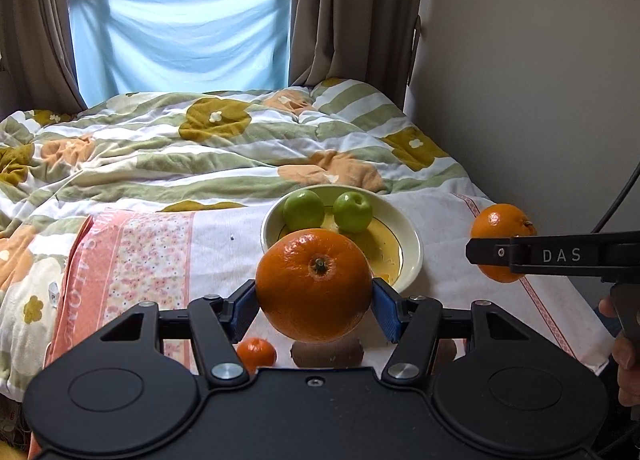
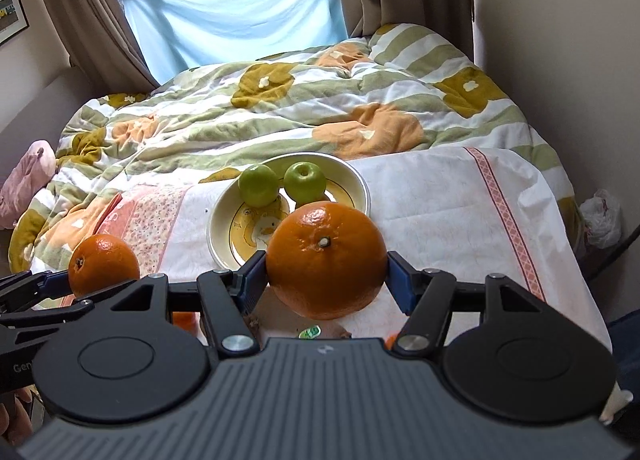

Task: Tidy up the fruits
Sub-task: 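Carry both oranges into the duck bowl beside the apples and open both tools, then withdraw both open tools from the bowl toward the kiwis and tomatoes, then close the left tool on a red tomato while the right tool grasps another red tomato, then carry both red tomatoes into the duck bowl and open both tools to release them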

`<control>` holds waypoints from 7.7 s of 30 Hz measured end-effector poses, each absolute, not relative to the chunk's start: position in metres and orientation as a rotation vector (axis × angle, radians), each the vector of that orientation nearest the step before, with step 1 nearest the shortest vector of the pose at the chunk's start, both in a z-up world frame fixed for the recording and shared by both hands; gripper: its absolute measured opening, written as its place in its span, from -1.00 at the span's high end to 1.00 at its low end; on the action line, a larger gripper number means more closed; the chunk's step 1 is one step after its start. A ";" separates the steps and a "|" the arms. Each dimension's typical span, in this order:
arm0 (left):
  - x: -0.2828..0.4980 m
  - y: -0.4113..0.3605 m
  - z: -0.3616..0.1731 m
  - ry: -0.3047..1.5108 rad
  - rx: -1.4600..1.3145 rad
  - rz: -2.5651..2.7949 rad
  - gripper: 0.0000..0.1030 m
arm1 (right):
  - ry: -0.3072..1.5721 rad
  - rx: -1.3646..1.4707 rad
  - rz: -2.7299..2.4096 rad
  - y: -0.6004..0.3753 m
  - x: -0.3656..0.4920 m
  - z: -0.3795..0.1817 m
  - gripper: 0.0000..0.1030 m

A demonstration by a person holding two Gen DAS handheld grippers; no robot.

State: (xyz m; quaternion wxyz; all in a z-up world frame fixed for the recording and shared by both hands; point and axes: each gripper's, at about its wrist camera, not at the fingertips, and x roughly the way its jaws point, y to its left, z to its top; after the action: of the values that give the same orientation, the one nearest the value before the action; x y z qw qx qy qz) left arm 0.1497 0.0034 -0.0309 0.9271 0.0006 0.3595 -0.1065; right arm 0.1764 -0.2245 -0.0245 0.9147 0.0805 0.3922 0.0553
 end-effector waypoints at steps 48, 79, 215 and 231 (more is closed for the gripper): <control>0.270 -0.011 -0.089 0.909 0.097 -0.086 -0.81 | 0.985 0.028 0.331 -0.233 0.317 -0.095 -0.51; 0.230 0.012 -0.068 0.870 0.049 -0.062 -0.81 | 0.810 -0.073 0.338 -0.211 0.291 -0.075 -1.00; 0.253 -0.044 -0.039 0.788 0.083 -0.305 0.26 | 0.836 -0.035 0.285 -0.203 0.234 -0.067 0.01; 0.330 -0.067 -0.110 0.981 0.192 -0.397 0.26 | 0.930 -0.044 0.236 -0.199 0.273 -0.101 0.01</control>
State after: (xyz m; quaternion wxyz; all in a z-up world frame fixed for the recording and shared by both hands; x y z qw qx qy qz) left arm 0.3302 -0.0668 -0.1102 0.8588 0.0914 0.4672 -0.1893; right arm 0.2735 -0.1986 -0.1010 0.8869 -0.0212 0.4474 0.1135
